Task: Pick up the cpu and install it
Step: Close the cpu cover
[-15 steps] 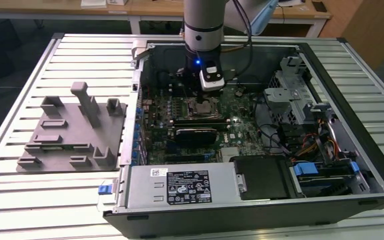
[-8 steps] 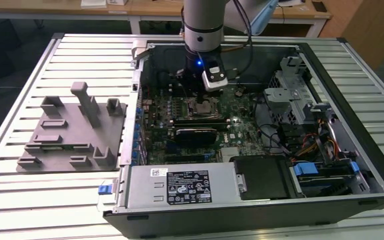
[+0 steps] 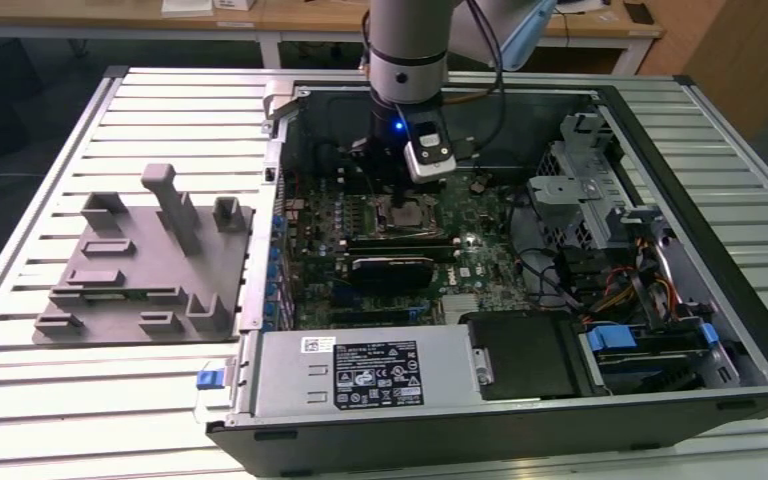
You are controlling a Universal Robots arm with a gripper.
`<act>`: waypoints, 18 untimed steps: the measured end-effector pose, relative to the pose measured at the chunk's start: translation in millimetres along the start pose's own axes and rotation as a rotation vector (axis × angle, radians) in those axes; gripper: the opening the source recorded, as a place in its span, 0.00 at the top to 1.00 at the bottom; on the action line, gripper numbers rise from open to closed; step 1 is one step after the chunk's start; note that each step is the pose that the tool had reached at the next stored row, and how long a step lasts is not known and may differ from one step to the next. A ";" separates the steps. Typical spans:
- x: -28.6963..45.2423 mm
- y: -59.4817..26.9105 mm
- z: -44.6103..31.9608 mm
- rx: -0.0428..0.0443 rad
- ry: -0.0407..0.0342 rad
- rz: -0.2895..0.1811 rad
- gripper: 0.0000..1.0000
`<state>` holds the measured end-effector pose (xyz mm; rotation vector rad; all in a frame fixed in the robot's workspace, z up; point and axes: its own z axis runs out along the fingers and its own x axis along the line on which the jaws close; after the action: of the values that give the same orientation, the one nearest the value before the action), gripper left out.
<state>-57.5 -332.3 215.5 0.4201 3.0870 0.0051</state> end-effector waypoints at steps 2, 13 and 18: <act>0.0 0.0 -0.1 0.0015 0.0031 0.000 0.89; -0.3 -0.9 0.3 0.0000 0.0040 -0.066 0.89; -0.8 -3.8 0.5 -0.0007 0.0041 -0.093 0.89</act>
<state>-57.7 -336.2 215.0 0.2766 3.1070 0.0052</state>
